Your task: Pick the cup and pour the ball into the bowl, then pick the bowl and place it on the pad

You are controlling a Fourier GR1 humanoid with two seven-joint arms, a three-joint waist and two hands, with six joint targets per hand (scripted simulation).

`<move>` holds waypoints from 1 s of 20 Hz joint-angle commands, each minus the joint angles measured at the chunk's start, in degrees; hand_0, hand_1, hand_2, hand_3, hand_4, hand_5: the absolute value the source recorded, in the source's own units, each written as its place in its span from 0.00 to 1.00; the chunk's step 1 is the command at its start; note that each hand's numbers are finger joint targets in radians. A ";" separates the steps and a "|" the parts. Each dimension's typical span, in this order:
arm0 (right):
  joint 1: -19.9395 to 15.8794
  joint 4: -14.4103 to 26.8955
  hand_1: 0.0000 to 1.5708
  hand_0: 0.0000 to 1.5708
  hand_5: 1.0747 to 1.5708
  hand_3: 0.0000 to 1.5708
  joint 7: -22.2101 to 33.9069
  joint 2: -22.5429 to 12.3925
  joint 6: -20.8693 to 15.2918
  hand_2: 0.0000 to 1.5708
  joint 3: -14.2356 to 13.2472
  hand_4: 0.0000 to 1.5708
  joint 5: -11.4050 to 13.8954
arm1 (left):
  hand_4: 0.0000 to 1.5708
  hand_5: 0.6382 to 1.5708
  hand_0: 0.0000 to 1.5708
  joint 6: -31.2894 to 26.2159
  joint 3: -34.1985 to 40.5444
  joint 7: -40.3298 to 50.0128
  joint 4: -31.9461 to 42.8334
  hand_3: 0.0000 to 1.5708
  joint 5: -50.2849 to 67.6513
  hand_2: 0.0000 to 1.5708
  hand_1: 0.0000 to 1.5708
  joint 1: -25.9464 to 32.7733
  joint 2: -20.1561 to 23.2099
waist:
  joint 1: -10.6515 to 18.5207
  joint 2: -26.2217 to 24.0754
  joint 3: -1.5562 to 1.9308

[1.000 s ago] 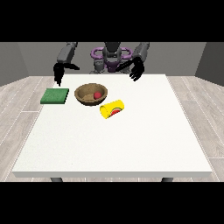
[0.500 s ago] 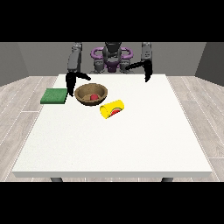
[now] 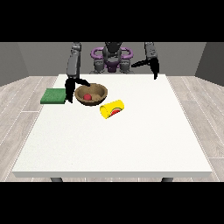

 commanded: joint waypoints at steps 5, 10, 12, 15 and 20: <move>-4.17 8.84 0.00 0.00 0.98 0.00 -4.73 -0.47 -1.44 0.00 -0.40 0.04 -0.04 | 0.00 0.99 0.00 -1.90 -0.78 -0.11 -5.78 0.00 -0.21 0.00 0.00 3.83 0.07 | 1.80 0.53 0.00; 1.65 13.58 0.92 0.92 0.88 0.00 -1.22 -0.86 -9.15 1.00 -2.53 0.30 0.61 | 0.05 1.00 0.00 -3.77 0.14 0.92 -8.32 0.00 0.86 0.00 0.00 1.17 2.38 | 4.32 4.47 0.00; 2.12 13.52 1.00 1.00 0.87 0.69 -0.29 -2.84 -15.24 1.00 1.20 0.54 6.44 | 0.30 0.99 0.00 -3.85 0.45 1.13 -7.97 0.00 1.21 0.00 0.00 -1.66 2.19 | 5.15 5.91 -0.17; 0.87 12.51 1.00 1.00 0.96 0.96 1.78 -4.97 -23.39 1.00 4.87 0.60 12.46 | 0.38 0.97 0.00 -4.14 -1.54 1.24 -6.64 0.00 0.52 0.00 0.00 -2.43 0.60 | 6.40 6.00 -0.33; 0.58 11.22 1.00 1.00 0.99 0.80 12.04 -4.36 -28.86 1.00 8.54 0.57 16.33 | 0.57 0.89 0.00 -7.17 1.50 1.97 -2.35 0.00 3.48 0.00 0.00 -0.26 2.84 | 5.78 -2.42 -0.29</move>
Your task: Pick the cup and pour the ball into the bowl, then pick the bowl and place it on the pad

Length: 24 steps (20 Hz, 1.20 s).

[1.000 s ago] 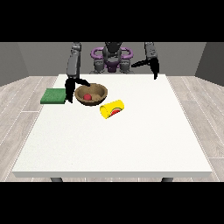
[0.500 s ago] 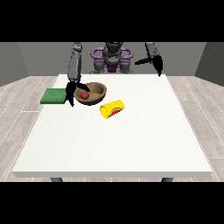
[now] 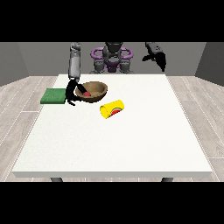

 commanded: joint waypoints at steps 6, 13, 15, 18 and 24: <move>-6.79 -0.64 1.00 1.00 0.99 0.62 28.73 0.85 -2.60 1.00 9.42 0.52 7.77 | 0.63 0.84 0.00 -0.83 7.24 -2.71 12.40 0.00 3.18 0.00 0.00 3.31 2.75 | -9.69 -11.87 1.76; -5.04 -5.24 1.00 1.00 1.00 0.46 31.50 -5.47 7.36 1.00 6.39 0.51 3.79 | 0.64 0.83 0.00 0.64 7.72 -2.44 11.57 0.00 2.85 0.00 0.00 8.04 2.26 | -13.44 -14.97 1.91; -4.70 -4.27 1.00 1.00 1.00 0.48 30.85 -8.51 8.02 1.00 3.48 0.50 2.18 | 0.63 0.83 0.00 -1.13 8.14 -4.12 9.71 0.00 3.58 0.00 0.00 8.52 3.45 | -11.06 -11.62 1.92; -4.80 -7.47 1.00 1.00 1.00 0.43 31.64 -7.91 6.98 1.00 3.99 0.50 3.27 | 0.65 0.85 0.00 -2.17 9.77 -3.25 10.56 0.00 4.57 0.00 0.00 6.68 4.68 | -11.93 -10.14 1.91; -1.87 -6.66 1.00 1.00 1.00 0.14 27.07 -13.82 10.82 1.00 0.94 0.56 2.12 | 0.80 0.93 0.00 -7.89 13.56 -6.18 10.19 0.00 8.23 0.00 0.00 7.31 9.92 | -9.80 -7.65 1.93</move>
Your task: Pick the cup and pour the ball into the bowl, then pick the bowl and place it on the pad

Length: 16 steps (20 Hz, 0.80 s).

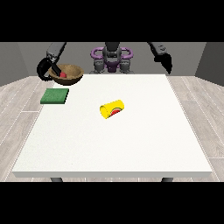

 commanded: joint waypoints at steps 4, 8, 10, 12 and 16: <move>2.96 1.38 1.00 1.00 1.00 0.00 -7.97 -7.38 3.64 1.00 -5.78 0.56 -3.21 | 0.84 0.99 0.00 -10.91 12.52 -2.05 0.88 0.00 10.40 0.00 0.00 -2.81 14.15 | 2.59 6.31 0.03; 2.47 -0.66 1.00 1.00 1.00 0.00 -10.74 -4.68 0.23 1.00 -5.27 0.52 -2.42 | 0.81 1.00 0.00 -14.43 18.11 -5.29 7.17 0.00 13.47 0.00 0.00 -3.92 19.61 | 1.79 9.33 -0.02; 2.95 0.21 1.00 1.00 0.99 0.00 -10.92 -4.71 1.08 1.00 -6.21 0.51 -3.40 | 0.81 1.00 0.00 -18.50 20.09 -3.46 9.34 0.00 15.89 0.00 0.00 -4.45 23.60 | 2.10 9.34 0.00; 3.35 1.76 1.00 1.00 0.99 0.00 -14.26 -5.67 1.89 1.00 -8.37 0.51 -4.93 | 0.78 1.00 0.00 -20.62 20.65 -6.80 10.10 0.00 16.29 0.00 0.00 -3.18 23.99 | 2.51 11.31 0.01; 1.05 2.36 1.00 1.00 0.99 0.00 -11.58 -5.72 -0.51 1.00 -8.51 0.44 -4.45 | 0.76 0.99 0.00 -20.95 20.86 -8.72 13.50 0.00 15.39 0.00 0.00 -3.59 25.13 | 2.41 11.88 0.01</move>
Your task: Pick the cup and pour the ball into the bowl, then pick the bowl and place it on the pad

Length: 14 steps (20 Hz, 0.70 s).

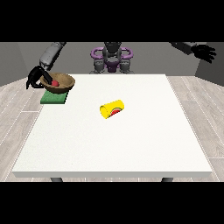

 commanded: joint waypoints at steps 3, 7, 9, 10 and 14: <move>-2.22 3.66 0.99 0.99 0.98 0.66 3.33 -5.27 -5.42 1.00 -2.67 0.00 1.14 | 0.76 0.98 0.00 -0.70 0.05 -0.59 -0.54 0.00 0.54 0.00 0.00 -0.29 0.44 | 1.69 1.25 0.03; -3.19 8.42 0.39 0.39 0.90 0.67 -0.15 -7.42 1.79 0.43 -4.97 0.00 -1.91 | 0.75 0.98 0.00 -2.84 1.84 -0.80 -1.85 0.00 2.66 0.00 0.00 -0.85 3.31 | 2.70 5.01 0.07; -3.70 8.07 0.20 0.20 0.85 0.46 -0.34 -3.26 0.40 0.31 -3.09 0.00 -1.14 | 0.75 0.98 0.00 -1.65 1.30 1.65 -1.01 0.00 2.90 0.00 0.00 -2.44 3.11 | 1.47 3.57 0.05; -2.27 9.18 0.00 0.00 0.78 0.41 -0.74 -5.29 2.89 0.27 -4.39 0.00 -2.26 | 0.75 0.98 0.00 -4.18 2.15 1.47 -0.49 0.00 3.62 0.00 0.00 -0.47 4.60 | 1.67 2.94 0.05; -5.83 9.39 0.00 0.00 0.59 0.08 5.98 -6.32 2.78 0.00 -2.17 0.00 -0.55 | 0.69 1.00 0.00 0.63 -3.50 5.83 -5.95 0.00 0.10 0.00 0.00 -0.37 -0.25 | 1.96 -3.47 0.06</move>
